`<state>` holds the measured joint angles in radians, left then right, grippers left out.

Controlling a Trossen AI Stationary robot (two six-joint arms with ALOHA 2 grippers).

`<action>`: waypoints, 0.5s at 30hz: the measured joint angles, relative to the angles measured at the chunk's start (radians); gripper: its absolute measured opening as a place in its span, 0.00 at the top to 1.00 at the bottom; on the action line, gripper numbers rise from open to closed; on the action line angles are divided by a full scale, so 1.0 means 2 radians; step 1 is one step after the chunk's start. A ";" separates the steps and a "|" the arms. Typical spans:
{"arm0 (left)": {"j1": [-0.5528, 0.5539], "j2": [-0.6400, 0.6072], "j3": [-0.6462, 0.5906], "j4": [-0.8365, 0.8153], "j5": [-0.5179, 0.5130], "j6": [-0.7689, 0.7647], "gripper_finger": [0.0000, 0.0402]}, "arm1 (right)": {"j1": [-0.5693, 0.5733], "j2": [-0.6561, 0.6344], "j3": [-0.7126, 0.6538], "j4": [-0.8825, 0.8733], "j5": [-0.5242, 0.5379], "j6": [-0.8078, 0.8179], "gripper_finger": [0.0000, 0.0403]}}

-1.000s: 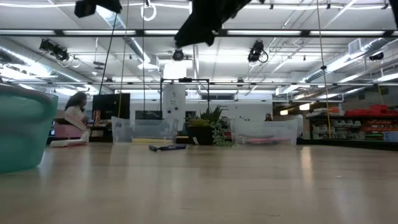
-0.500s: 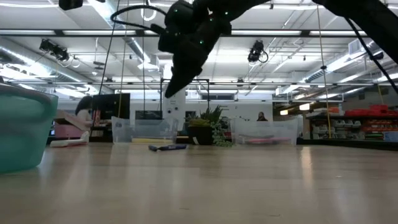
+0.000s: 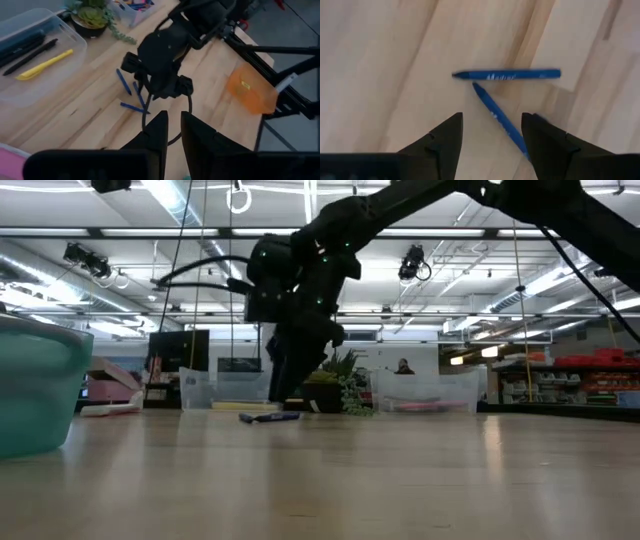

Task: Sort crayons/erasers/pens/pencils in bins
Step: Put the blue crayon into the right transparent bin

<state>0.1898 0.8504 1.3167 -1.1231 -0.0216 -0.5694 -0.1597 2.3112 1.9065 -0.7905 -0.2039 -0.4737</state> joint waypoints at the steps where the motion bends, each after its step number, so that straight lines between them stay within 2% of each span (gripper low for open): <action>1: 0.000 0.000 0.000 0.000 -0.005 -0.003 0.85 | -0.001 0.001 0.000 -0.003 0.000 -0.002 0.48; 10: -0.008 0.000 0.000 -0.003 -0.017 -0.053 0.85 | -0.006 0.001 -0.002 0.005 0.000 -0.052 0.52; 15: -0.016 0.000 0.000 -0.001 -0.034 -0.067 0.86 | -0.019 0.001 -0.031 0.019 0.000 -0.054 0.56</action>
<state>0.1570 0.8505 1.3167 -1.1252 -0.0904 -0.7031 -0.1972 2.3135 1.8439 -0.7517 -0.2035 -0.5815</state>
